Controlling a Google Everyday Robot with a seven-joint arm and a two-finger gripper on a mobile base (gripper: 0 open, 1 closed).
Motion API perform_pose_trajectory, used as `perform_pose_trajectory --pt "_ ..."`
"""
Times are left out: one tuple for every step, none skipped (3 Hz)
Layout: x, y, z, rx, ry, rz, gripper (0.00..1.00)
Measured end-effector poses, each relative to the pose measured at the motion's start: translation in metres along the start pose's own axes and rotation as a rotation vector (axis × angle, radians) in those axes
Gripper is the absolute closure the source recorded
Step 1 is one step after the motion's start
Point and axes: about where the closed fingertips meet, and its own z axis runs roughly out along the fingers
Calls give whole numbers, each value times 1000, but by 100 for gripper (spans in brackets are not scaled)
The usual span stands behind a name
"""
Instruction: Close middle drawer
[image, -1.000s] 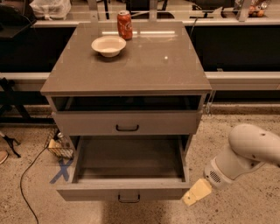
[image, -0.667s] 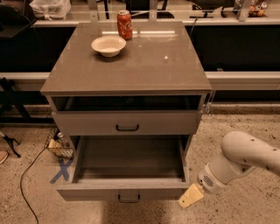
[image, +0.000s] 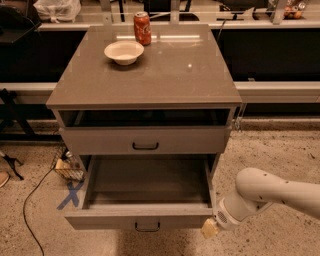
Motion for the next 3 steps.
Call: perform_pose_trajectory --pt "1 1 -1 -3 5 -2 100" --pt "1 1 -1 -3 5 -2 100" --pt "8 -15 11 -36 -50 37 100"
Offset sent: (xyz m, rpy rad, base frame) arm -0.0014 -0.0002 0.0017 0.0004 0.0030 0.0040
